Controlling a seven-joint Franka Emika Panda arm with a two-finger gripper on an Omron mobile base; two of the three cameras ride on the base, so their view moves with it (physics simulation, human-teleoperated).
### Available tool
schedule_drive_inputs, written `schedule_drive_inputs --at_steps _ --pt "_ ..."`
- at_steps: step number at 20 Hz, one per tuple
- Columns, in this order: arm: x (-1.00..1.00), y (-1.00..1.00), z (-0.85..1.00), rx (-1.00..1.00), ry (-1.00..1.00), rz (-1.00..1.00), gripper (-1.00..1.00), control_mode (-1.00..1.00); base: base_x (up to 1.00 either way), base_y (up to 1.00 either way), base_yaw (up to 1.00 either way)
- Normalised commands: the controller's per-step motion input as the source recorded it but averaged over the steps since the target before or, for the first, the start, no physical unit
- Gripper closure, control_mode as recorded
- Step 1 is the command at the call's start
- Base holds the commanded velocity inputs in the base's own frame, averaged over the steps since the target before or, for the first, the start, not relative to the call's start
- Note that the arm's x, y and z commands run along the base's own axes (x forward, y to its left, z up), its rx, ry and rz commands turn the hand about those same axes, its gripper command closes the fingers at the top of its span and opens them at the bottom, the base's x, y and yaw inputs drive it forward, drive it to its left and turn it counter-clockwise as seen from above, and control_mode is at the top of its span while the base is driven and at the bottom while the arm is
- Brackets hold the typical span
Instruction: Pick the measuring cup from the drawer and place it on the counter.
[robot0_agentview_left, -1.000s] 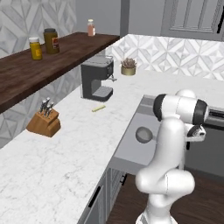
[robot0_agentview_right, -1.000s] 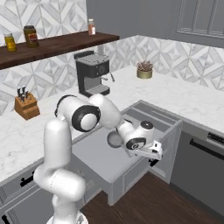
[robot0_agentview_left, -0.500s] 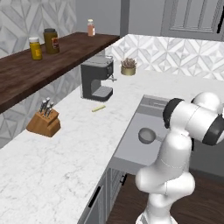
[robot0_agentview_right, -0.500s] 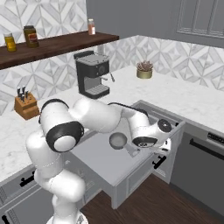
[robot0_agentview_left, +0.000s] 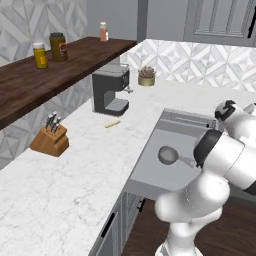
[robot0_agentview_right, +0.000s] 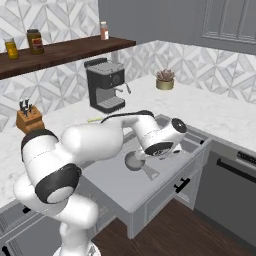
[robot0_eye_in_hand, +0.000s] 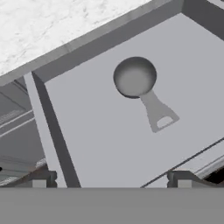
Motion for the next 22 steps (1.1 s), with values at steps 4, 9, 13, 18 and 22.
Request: schedule_drive_inputs --at_steps 4,9,13,18,22 --pt "0.43 0.35 -0.09 -0.14 0.12 0.44 -1.0 -1.0 0.0 0.0 0.0" --pt "0.9 0.15 -0.27 -0.13 0.2 0.23 -1.0 -1.0 0.0 0.0 0.0" --pt "0.71 0.21 -0.35 -0.15 0.08 -0.04 -1.0 -1.0 0.0 0.0 0.0" --pt "0.47 0.0 -0.47 -0.11 0.01 -0.09 -1.0 -1.0 0.0 0.0 0.0" --pt "0.4 0.0 -0.75 -0.11 -0.01 -0.06 -1.0 -1.0 0.0 0.0 0.0"
